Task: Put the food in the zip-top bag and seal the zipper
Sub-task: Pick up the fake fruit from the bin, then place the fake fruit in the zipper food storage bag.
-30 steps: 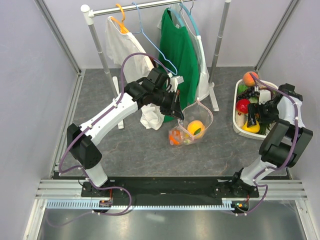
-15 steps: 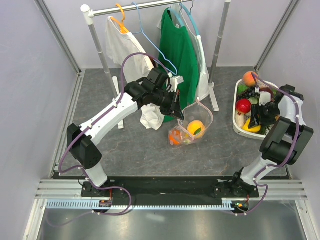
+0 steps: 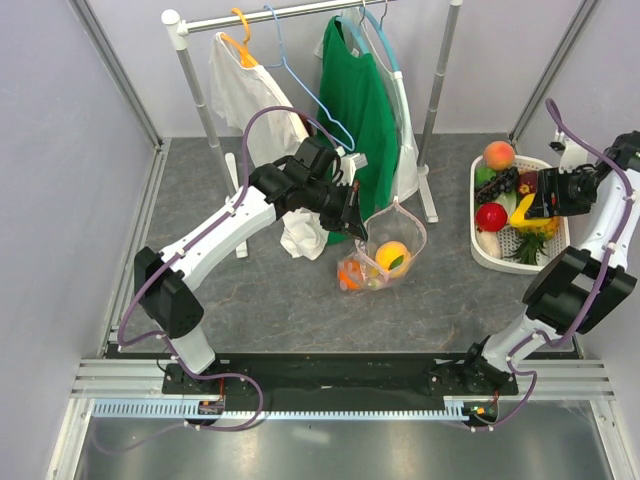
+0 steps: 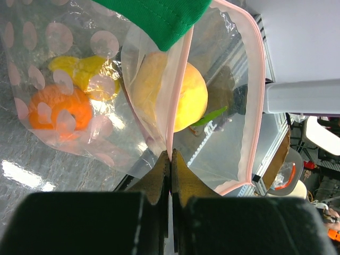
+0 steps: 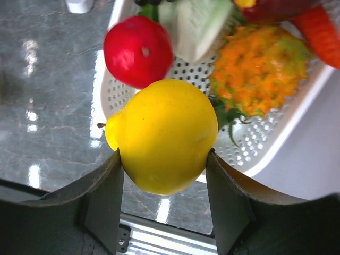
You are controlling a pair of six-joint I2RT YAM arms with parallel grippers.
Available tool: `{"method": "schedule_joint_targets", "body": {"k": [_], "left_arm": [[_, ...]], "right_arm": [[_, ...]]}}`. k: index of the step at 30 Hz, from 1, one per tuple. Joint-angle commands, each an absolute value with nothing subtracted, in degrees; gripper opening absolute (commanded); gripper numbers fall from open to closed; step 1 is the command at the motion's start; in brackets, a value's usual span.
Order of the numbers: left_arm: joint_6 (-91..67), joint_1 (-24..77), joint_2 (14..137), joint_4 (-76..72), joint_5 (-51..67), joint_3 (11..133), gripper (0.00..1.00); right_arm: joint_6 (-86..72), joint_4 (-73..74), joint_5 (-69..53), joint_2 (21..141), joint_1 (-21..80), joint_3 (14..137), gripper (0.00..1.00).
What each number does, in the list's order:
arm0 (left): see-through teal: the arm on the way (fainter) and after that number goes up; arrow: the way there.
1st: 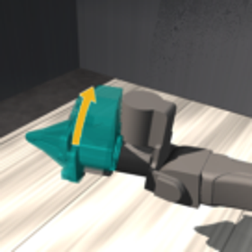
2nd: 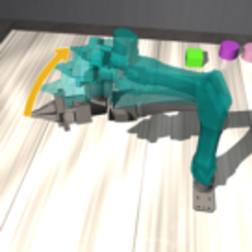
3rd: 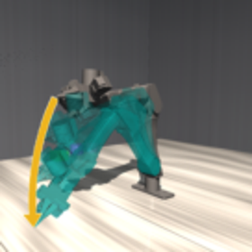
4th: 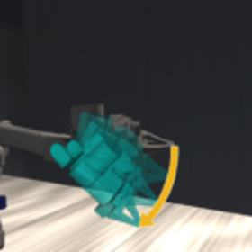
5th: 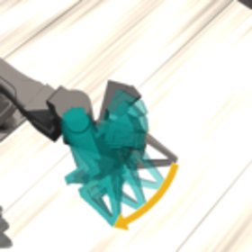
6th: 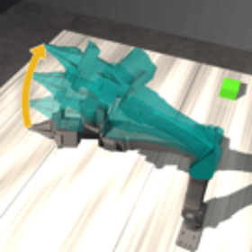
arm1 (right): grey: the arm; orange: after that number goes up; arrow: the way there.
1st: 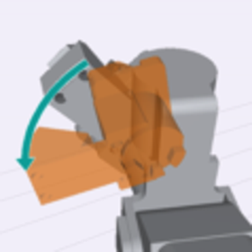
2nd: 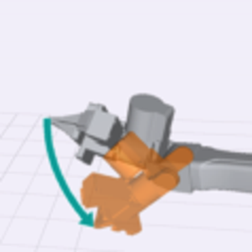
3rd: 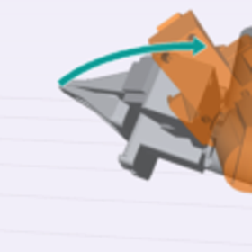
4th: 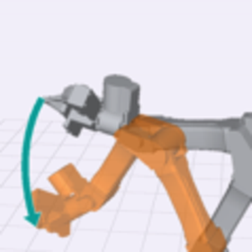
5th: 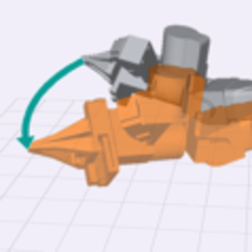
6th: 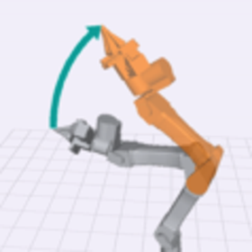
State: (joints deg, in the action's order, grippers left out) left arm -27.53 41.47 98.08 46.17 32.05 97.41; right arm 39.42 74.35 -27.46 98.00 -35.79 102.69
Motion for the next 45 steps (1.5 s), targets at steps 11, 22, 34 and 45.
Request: {"method": "schedule_joint_targets", "body": {"k": [11, 22, 34, 45], "left_arm": [[-25.3, 41.2, 96.3, 45.1, 32.8, 96.9, 0.02], [-25.3, 41.0, 96.3, 45.0, 32.9, 97.2, 0.02], [-27.0, 40.5, 96.5, 45.0, 36.1, 99.5, 0.02], [-27.2, 40.3, 96.3, 45.0, 36.2, 99.2, 0.02]], "right_arm": [[37.5, 83.4, -46.5, 90.8, -18.3, 110.1, 0.27], [25.9, 71.2, -45.2, 82.4, 3.2, 108.2, 0.27], [26.1, 64.1, -25.6, 75.7, 24.2, 87.6, 0.26], [23.0, 65.8, -22.1, 75.3, 27.1, 92.9, 0.98]]}}
